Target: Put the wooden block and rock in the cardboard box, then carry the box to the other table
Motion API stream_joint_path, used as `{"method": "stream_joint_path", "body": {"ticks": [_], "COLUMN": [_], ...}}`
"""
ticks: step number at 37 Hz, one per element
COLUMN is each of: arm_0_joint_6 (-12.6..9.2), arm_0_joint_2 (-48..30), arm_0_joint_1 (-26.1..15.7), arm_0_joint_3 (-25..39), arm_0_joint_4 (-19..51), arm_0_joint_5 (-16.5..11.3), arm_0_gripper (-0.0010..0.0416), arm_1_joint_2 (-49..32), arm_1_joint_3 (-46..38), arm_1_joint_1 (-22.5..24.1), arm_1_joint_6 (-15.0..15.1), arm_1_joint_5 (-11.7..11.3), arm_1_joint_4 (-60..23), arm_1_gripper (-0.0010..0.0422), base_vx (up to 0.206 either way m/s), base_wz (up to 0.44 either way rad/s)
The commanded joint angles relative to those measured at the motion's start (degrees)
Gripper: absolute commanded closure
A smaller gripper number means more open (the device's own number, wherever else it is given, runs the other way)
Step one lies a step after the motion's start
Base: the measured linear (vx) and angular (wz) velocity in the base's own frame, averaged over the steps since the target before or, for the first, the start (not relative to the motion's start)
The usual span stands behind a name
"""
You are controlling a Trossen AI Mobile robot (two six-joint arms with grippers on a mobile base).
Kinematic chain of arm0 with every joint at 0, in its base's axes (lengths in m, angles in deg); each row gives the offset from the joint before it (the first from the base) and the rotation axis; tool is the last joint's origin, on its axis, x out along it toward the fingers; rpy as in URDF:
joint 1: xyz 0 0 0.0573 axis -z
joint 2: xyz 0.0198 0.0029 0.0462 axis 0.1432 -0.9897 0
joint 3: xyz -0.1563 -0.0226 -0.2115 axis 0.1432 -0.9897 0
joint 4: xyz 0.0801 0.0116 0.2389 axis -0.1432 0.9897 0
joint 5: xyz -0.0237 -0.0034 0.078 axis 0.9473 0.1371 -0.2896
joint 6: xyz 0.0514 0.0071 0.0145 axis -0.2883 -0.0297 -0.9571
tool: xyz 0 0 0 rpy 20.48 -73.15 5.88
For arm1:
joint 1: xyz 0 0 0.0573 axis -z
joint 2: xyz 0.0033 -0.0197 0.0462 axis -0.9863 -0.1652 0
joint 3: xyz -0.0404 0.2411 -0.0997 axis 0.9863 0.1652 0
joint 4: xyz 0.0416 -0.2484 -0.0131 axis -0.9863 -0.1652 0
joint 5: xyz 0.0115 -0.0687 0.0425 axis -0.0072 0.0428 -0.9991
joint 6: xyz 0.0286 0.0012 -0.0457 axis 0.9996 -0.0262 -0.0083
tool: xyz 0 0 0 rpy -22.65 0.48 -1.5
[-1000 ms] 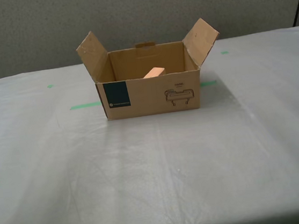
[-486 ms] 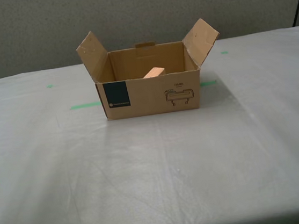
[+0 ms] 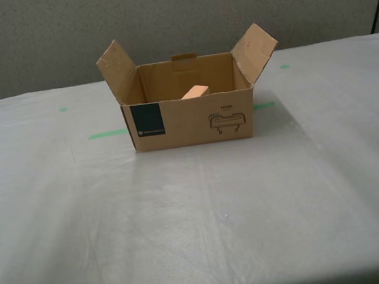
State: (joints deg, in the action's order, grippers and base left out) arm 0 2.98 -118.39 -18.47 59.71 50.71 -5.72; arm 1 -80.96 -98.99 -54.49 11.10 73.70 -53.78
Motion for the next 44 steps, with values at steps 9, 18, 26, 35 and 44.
{"method": "stream_joint_path", "body": {"ticks": [9, 18, 26, 35, 44], "arm_0_joint_6": [-0.26, -0.24, -0.24, -0.26, -0.24], "arm_0_joint_2": [0.02, 0.02, 0.02, 0.02, 0.02], "arm_0_joint_1": [0.00, 0.02, 0.00, 0.00, 0.02], "arm_0_joint_3": [-0.11, -0.13, -0.13, -0.13, -0.13], "arm_0_joint_4": [-0.50, -0.50, -0.48, -0.50, -0.50], "arm_0_joint_5": [0.24, 0.22, 0.24, 0.24, 0.22], "arm_0_gripper": [0.0016, 0.0016, 0.0016, 0.0016, 0.0016], "arm_1_joint_2": [-0.02, -0.04, -0.04, -0.02, -0.02], "arm_1_joint_3": [0.00, 0.02, 0.02, 0.02, 0.00], "arm_1_joint_1": [0.02, 0.00, 0.02, 0.02, 0.02], "arm_1_joint_6": [1.46, 1.60, 1.57, 1.60, 1.57], "arm_1_joint_5": [-0.04, -0.04, -0.04, -0.04, -0.04], "arm_1_joint_4": [0.26, 0.22, 0.22, 0.24, 0.22], "arm_1_gripper": [0.0066, 0.0067, 0.0067, 0.0066, 0.0067], "base_vx": [0.000, 0.000, 0.000, 0.000, 0.000], "base_wz": [0.000, 0.000, 0.000, 0.000, 0.000]}}
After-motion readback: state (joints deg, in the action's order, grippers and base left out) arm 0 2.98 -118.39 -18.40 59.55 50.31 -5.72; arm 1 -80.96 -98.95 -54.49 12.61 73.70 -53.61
